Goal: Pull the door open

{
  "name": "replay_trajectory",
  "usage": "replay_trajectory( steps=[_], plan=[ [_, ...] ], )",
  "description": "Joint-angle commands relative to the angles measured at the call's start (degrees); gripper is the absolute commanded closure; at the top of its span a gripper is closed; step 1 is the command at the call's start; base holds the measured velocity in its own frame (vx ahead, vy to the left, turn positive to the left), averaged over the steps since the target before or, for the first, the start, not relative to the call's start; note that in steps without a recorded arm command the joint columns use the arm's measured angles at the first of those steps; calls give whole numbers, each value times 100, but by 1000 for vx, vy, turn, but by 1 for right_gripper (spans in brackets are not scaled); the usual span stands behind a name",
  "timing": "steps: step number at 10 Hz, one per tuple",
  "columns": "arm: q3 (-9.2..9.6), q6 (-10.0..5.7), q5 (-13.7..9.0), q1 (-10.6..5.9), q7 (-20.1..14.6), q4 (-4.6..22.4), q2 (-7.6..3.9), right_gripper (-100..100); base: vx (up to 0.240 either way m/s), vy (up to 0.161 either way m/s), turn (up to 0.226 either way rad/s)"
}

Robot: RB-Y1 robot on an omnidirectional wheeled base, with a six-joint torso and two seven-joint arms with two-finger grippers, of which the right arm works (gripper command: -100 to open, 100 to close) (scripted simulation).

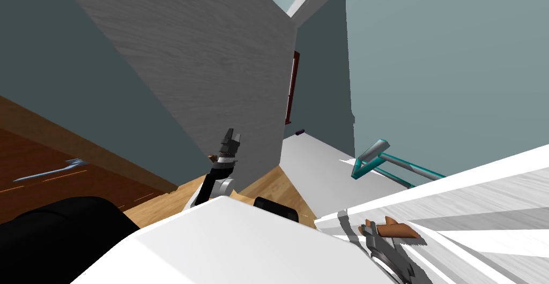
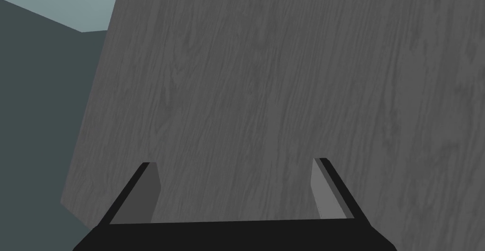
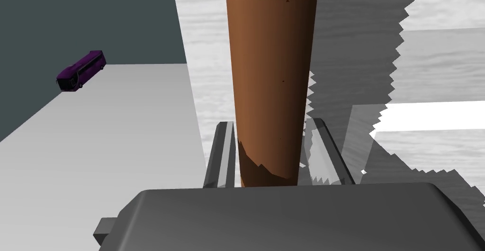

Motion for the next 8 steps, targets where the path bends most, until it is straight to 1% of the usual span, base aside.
replay_trajectory(
  steps=[1, 4, 8],
  plan=[
    [-55, -22, -29, 66, -3, 41, -33, 100, -209, 51, 23],
    [-54, -20, -29, 63, -2, 41, -32, 100, -226, 22, 0],
    [-52, -17, -28, 57, 1, 41, -32, 100, -175, 17, 33]
  ],
)
